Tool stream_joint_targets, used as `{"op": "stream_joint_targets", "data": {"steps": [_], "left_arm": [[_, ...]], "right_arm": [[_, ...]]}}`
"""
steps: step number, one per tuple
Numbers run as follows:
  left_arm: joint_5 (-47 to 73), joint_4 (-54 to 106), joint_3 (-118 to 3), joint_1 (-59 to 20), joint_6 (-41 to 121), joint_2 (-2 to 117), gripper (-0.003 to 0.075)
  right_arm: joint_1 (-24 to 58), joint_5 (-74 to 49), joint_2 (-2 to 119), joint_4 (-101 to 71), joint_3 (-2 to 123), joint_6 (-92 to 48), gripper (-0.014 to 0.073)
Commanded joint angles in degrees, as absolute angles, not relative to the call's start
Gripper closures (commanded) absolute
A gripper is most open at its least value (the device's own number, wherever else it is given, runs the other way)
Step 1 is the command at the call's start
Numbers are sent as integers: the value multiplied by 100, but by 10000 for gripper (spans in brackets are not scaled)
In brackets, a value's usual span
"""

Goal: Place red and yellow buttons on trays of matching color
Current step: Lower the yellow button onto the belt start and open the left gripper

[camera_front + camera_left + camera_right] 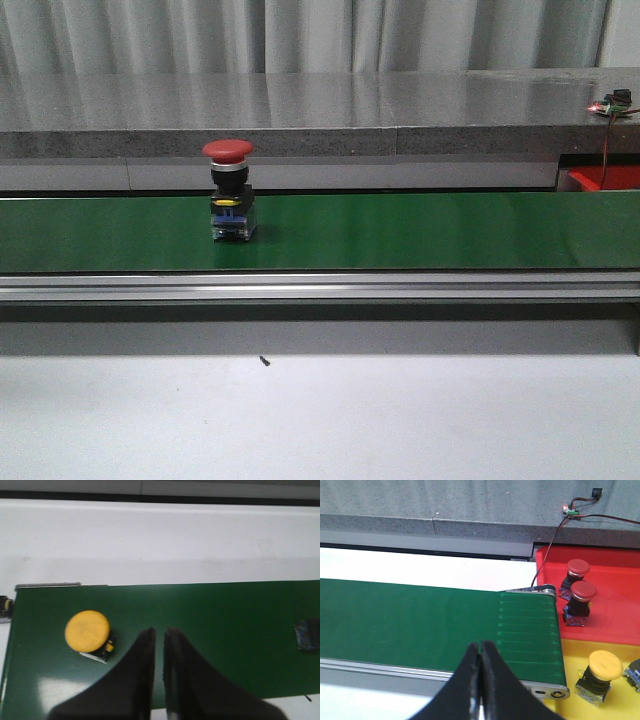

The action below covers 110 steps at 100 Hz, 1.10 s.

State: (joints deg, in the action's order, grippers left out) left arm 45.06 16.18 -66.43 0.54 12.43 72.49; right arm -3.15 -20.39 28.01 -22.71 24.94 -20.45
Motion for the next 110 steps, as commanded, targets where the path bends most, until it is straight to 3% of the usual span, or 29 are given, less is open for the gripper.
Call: {"op": "stream_joint_targets", "data": {"steps": [1,56,110], "left_arm": [[4258,1752,-6664,-171,1262,6818,740],[4198,1847,-4950,-360,1262,4519,740],[4145,1847,-4122,-360,1262,3023,740]], "right_arm": [[-309,-1604,2795,-2343,2624,-2090,710],[-304,-2182,3057,-2278,2862,-2095,710],[-125,-3667,5018,-2291,4786,-2135,706]]}}
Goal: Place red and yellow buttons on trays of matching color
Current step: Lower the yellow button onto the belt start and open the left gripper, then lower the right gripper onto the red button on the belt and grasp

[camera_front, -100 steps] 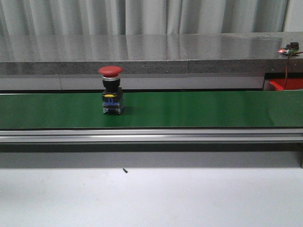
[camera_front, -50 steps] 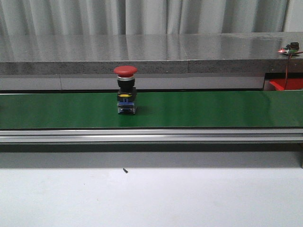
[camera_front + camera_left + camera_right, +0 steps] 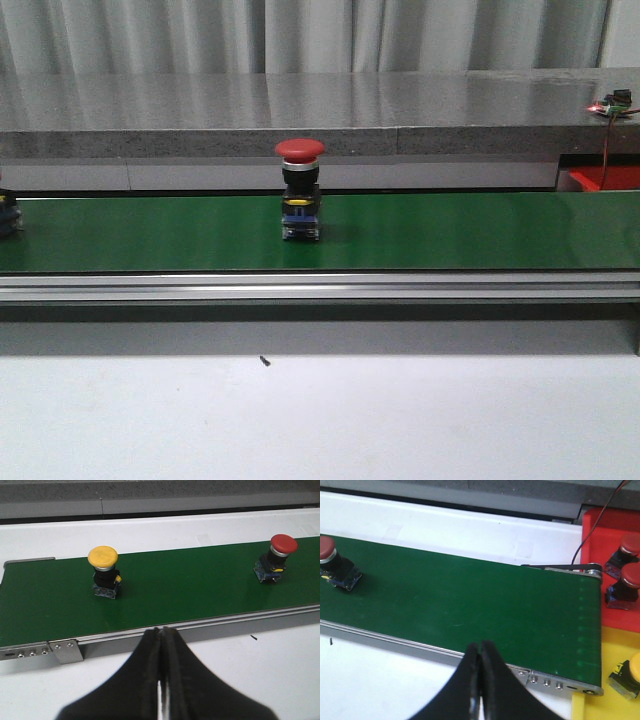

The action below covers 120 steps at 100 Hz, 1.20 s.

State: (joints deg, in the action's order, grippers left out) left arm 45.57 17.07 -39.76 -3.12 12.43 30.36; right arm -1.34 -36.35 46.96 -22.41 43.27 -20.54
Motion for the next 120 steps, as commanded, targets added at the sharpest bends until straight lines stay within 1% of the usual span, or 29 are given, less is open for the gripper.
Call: {"op": "stream_joint_targets", "data": {"steps": [1,7,14,19,22,24,30,33,36,41,45,66,89,103,120], "left_arm": [[4145,1847,-4122,-360,1262,3023,740],[4145,1847,-4122,-360,1262,3023,740],[4136,1847,-4122,-360,1262,3023,740],[4136,1847,-4122,-360,1262,3023,740],[4133,1847,-4122,-360,1262,3023,740],[4133,1847,-4122,-360,1262,3023,740],[4133,1847,-4122,-360,1262,3023,740],[4133,1847,-4122,-360,1262,3023,740],[4133,1847,-4122,-360,1262,3023,740],[4133,1847,-4122,-360,1262,3023,740],[4133,1847,-4122,-360,1262,3023,740],[4133,1847,-4122,-360,1262,3023,740],[4133,1847,-4122,-360,1262,3023,740],[4133,1837,-4122,-360,1262,3023,740],[4133,1837,-4122,-360,1262,3023,740]], "right_arm": [[-125,-3712,5079,-2303,4840,-2135,704],[-119,-3867,5318,-2342,5045,-2135,676],[-37,-4025,5601,-2343,5286,-2142,596],[74,-4045,5796,-2330,5461,-2205,513],[166,-4047,5939,-2315,5550,-2253,440],[224,-4052,6028,-2309,5618,-2275,408],[407,-4087,6295,-2281,5840,-2296,235],[468,-4112,6386,-2281,5947,-2296,186],[568,-4172,6543,-2281,6065,-2296,113],[709,-4301,6772,-2281,6287,-2296,39],[833,-4416,6976,-2281,6490,-2296,4],[1416,-4903,8082,-2281,7672,-2296,-1],[1810,-5568,9267,-2287,8882,-2281,-1],[1923,-5633,9830,-2287,9213,-2186,-1],[1923,-5516,10246,-2273,9264,-2178,-1]]}}
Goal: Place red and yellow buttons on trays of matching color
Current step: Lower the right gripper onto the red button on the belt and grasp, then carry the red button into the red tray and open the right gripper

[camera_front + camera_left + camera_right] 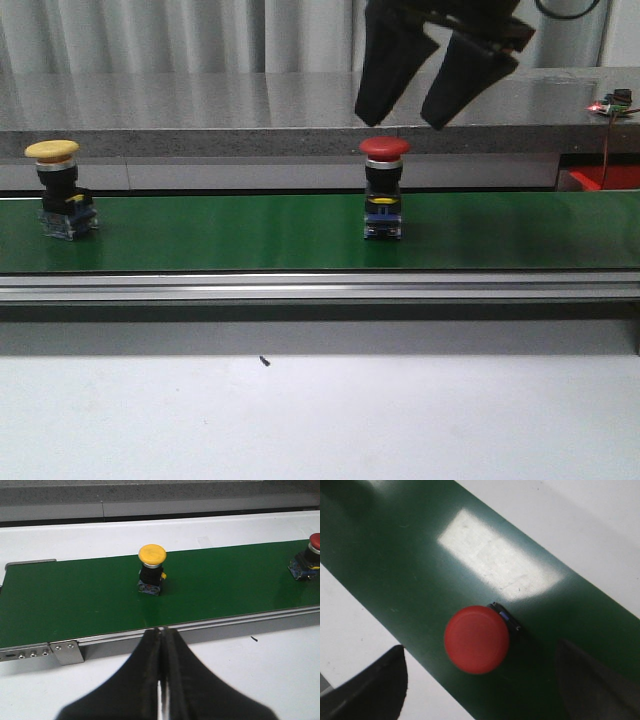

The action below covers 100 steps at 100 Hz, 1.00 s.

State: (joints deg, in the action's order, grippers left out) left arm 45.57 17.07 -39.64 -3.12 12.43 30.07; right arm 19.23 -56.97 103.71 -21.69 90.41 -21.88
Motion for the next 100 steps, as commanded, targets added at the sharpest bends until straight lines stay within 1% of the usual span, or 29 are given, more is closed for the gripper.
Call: {"op": "stream_joint_targets", "data": {"steps": [1,18,25,32,37,44,46,47,52,62,74,88,100], "left_arm": [[4133,1837,-4122,-360,1262,3023,740],[4123,1837,-4122,-360,1262,3023,740],[4111,1837,-4122,-360,1262,3023,740],[4111,1837,-4122,-360,1262,3023,740],[4099,1837,-4122,-360,1262,3023,740],[4091,1837,-4122,-360,1262,3023,740],[4091,1837,-4122,-360,1262,3023,740],[4091,1837,-4122,-360,1262,3023,740],[4091,1837,-4122,-360,1262,3023,740],[4091,1837,-4122,-360,1262,3023,740],[4091,1837,-4122,-360,1262,3023,740],[4091,1837,-4122,-360,1262,3023,740],[4091,1837,-4122,-360,1262,3023,740]], "right_arm": [[1923,-5507,10259,-2273,9264,-2178,-1],[1923,-5369,10484,-2101,9264,-2178,1],[1923,-5396,10516,-1936,9264,-2178,48],[1923,-5432,10516,-1854,9264,-2178,153],[1918,-5459,10516,-1798,9264,-2178,258],[1913,-5451,10516,-1773,9264,-2178,381],[1906,-5439,10516,-1767,9264,-2178,401],[1901,-5420,10509,-1767,9264,-2178,426],[1894,-5390,10477,-1758,9264,-2178,466],[1829,-5318,10327,-1744,9264,-2178,477],[1547,-5236,9963,-1655,9264,-2178,477],[902,-5168,9522,-1498,9264,-2178,477],[155,-5069,9333,-1492,9264,-2178,477]]}}
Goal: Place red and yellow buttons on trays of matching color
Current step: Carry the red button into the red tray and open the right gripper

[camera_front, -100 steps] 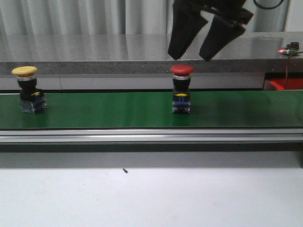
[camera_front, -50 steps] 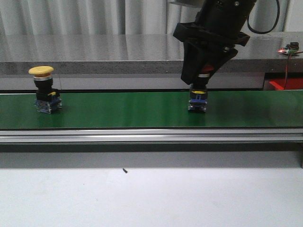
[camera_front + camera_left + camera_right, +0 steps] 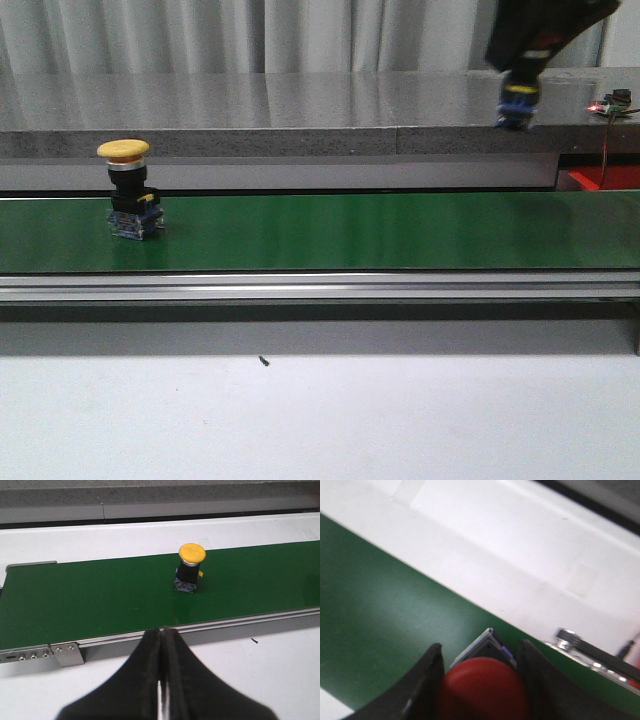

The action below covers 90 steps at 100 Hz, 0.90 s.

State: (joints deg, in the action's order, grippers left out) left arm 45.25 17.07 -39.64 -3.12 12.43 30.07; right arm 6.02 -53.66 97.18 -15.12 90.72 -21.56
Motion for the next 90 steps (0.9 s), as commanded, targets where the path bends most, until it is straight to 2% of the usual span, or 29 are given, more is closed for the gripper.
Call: {"op": "stream_joint_targets", "data": {"steps": [1,22,46,90], "left_arm": [[4091,1837,-4122,-360,1262,3023,740],[4091,1837,-4122,-360,1262,3023,740],[4102,1837,-4122,-360,1262,3023,740],[4173,1837,-4122,-360,1262,3023,740]], "right_arm": [[113,-5070,9323,-1492,9264,-2178,477],[-1107,-5025,9346,-1513,9257,-2088,477],[-2008,-4314,9565,-1585,9246,-1499,477],[-2401,-3358,10621,-1563,9437,-669,477]]}}
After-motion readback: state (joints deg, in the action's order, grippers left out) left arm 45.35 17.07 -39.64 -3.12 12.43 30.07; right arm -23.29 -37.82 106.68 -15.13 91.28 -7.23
